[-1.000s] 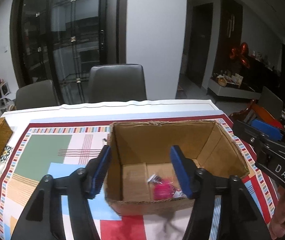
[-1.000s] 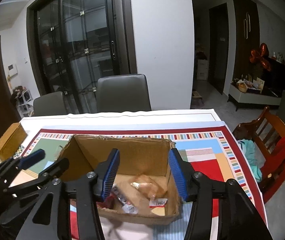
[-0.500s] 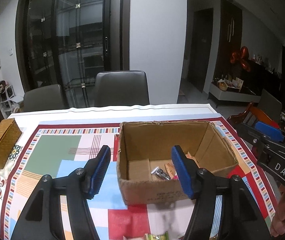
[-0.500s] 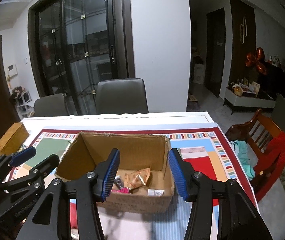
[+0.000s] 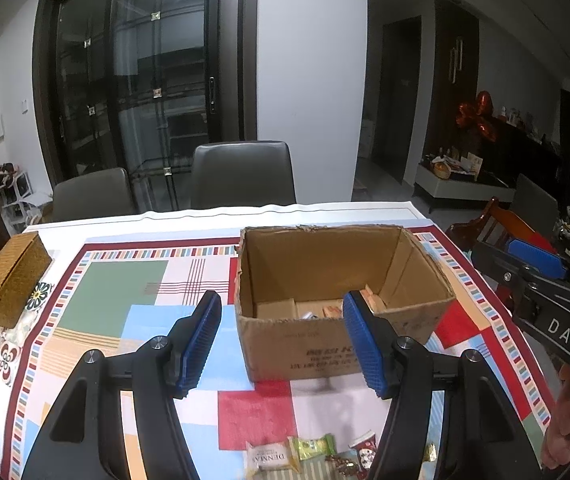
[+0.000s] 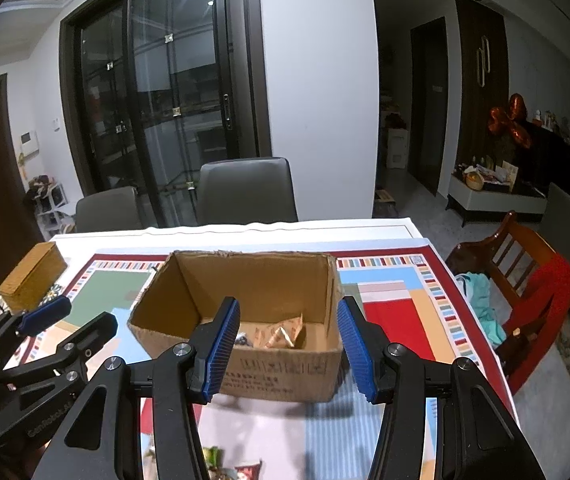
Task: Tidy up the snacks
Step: 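Move both open tools back down to the remaining snack pile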
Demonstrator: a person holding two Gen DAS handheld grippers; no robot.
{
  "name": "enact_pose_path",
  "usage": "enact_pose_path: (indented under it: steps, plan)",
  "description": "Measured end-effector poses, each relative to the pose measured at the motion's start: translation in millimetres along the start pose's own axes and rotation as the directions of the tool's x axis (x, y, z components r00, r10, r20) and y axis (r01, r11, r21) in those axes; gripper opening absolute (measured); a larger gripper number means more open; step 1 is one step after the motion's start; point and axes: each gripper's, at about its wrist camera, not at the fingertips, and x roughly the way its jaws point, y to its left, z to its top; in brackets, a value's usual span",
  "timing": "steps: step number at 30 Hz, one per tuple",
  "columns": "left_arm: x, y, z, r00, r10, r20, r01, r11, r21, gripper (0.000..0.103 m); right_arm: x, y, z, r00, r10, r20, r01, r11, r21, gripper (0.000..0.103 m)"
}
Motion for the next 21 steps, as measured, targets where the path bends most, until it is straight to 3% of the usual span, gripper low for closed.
enact_pose_path:
  steps: [21]
  plan:
    - [-35.5, -15.7, -30.1, 1.0, -0.003, 0.01, 0.003, 0.999, 0.044, 0.062, -27.2, -8.5, -36.9, 1.0, -0.008, -0.03, 0.009, 1.0, 0.016, 0.052]
